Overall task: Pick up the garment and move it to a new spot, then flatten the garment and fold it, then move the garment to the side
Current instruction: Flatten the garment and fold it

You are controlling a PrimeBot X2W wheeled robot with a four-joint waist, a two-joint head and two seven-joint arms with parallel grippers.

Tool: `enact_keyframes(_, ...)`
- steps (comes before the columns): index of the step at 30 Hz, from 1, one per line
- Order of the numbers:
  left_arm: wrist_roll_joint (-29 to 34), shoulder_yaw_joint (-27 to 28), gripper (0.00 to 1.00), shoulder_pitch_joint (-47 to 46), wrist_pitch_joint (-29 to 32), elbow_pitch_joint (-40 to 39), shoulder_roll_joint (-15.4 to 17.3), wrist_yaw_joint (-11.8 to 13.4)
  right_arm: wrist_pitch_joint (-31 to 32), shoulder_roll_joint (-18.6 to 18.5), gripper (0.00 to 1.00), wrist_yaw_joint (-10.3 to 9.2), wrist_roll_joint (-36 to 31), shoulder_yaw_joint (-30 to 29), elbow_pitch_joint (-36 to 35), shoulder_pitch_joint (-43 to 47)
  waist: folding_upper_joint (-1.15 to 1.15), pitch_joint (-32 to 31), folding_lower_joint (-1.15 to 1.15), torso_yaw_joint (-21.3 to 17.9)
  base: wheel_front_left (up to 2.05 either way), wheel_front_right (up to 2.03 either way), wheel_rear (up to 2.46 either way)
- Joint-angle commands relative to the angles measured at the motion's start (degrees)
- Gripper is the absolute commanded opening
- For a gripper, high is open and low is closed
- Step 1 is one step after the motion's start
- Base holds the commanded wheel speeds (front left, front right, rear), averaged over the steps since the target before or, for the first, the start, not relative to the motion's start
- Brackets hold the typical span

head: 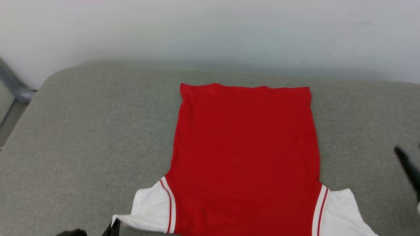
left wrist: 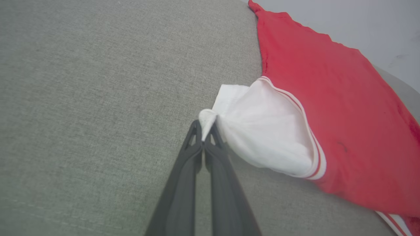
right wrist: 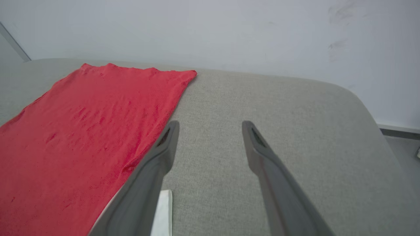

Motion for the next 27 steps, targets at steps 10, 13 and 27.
enact_keyframes(10,5.63,-0.49,0.00,-8.72,-0.20,-2.73,-3.95,-1.43,25.60,-3.27,1.00,-0.04,-2.11,-0.19,-3.42,-25.92,0.00,11.56,0.00,7.55,0.00,0.00,0.00)
enact_keyframes(13,7.26,-0.61,0.00,-11.22,-0.20,-3.10,-5.85,-2.47,35.95,-3.21,1.00,-0.05,-2.77,2.20,-1.06,-33.85,0.00,15.37,0.00,9.55,0.00,0.00,0.00)
enact_keyframes(27,13.56,2.06,0.00,-17.97,-0.20,-2.84,-13.56,-7.29,67.29,-0.26,1.00,-0.05,-11.59,5.80,10.90,-57.22,0.00,29.38,0.00,15.19,0.00,0.00,0.00)
